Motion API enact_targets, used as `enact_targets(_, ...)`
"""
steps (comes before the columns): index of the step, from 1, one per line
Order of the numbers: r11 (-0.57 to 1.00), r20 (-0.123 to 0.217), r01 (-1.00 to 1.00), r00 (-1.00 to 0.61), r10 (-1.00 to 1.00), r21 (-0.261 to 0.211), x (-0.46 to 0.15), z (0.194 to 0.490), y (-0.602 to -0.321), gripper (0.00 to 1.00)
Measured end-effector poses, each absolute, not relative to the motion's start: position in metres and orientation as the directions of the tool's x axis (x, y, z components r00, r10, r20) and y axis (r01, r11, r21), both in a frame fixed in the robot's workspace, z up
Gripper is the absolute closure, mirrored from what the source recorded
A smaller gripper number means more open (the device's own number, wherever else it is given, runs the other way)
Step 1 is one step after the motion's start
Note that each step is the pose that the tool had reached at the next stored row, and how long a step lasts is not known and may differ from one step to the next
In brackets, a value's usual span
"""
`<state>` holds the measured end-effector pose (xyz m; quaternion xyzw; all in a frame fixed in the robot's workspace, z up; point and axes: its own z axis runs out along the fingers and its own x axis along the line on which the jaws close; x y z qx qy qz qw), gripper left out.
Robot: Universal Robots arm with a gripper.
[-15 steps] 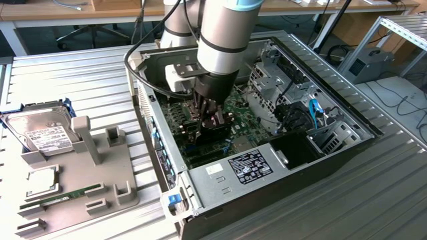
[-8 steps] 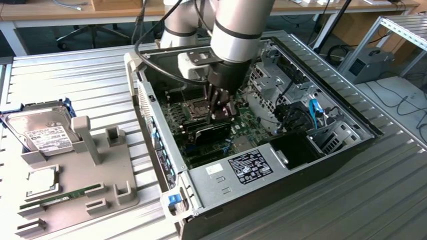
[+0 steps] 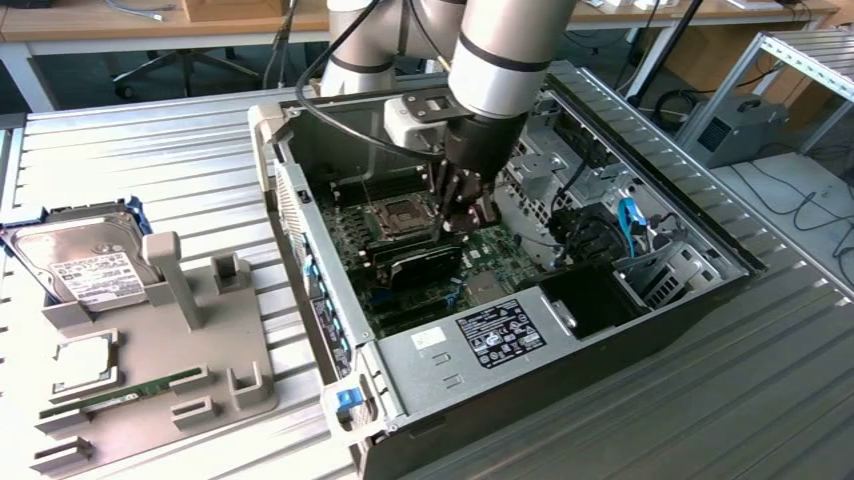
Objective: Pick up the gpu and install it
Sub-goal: 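Press down on the gpu until it lock into place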
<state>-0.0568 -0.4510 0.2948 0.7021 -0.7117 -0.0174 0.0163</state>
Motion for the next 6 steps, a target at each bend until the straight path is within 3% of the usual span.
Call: enact_targets(6,0.014,-0.001,-0.999,-0.014,-1.0,0.048,-0.0567,0.2953,-0.451,0.89)
